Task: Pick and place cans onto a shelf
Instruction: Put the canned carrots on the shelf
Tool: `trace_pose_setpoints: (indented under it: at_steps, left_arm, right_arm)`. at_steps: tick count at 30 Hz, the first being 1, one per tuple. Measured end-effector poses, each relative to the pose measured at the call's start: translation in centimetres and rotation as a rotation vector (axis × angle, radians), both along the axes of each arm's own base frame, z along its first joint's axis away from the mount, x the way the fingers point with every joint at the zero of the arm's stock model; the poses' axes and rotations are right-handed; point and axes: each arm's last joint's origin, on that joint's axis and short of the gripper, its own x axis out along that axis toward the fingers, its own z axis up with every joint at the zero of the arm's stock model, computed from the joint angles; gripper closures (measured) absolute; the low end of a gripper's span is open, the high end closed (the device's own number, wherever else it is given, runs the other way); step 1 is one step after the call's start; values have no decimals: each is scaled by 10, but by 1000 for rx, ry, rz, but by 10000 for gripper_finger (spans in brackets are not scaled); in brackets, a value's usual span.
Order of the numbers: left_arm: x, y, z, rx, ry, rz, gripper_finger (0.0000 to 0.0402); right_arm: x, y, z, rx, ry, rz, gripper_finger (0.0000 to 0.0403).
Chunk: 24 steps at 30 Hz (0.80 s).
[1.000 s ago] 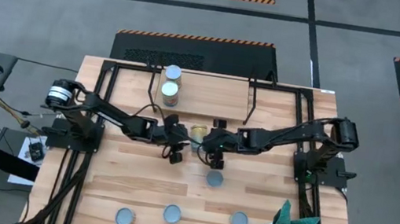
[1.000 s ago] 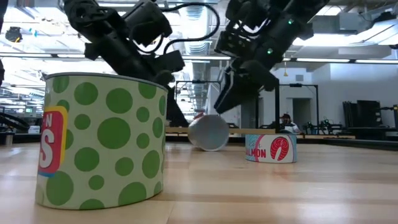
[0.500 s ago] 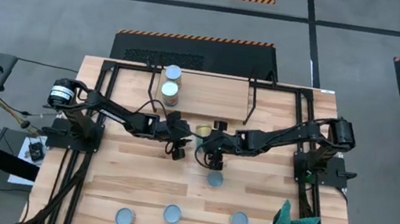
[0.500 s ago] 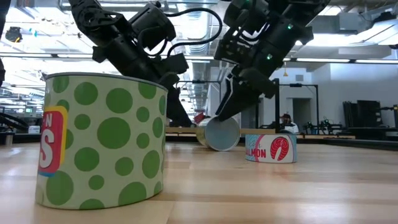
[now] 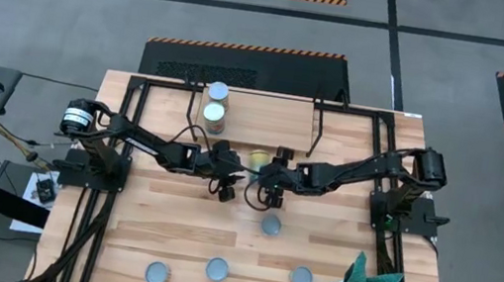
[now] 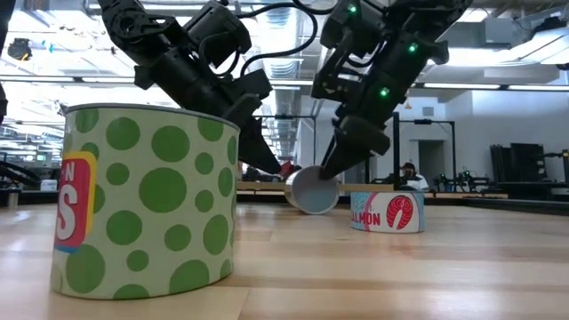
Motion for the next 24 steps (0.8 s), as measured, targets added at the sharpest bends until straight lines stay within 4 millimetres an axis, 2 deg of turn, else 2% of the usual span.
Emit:
trace_pose_setpoints:
  at_steps: [15, 24]
  left_arm:
    - [1, 1, 2, -11, -22, -9, 305]
    - [2, 6, 3, -1, -38, 7, 305]
  right_arm:
    - [-2, -3, 0, -3, -11, -89, 160]
    - [-5, -3, -2, 22, 12, -116, 207]
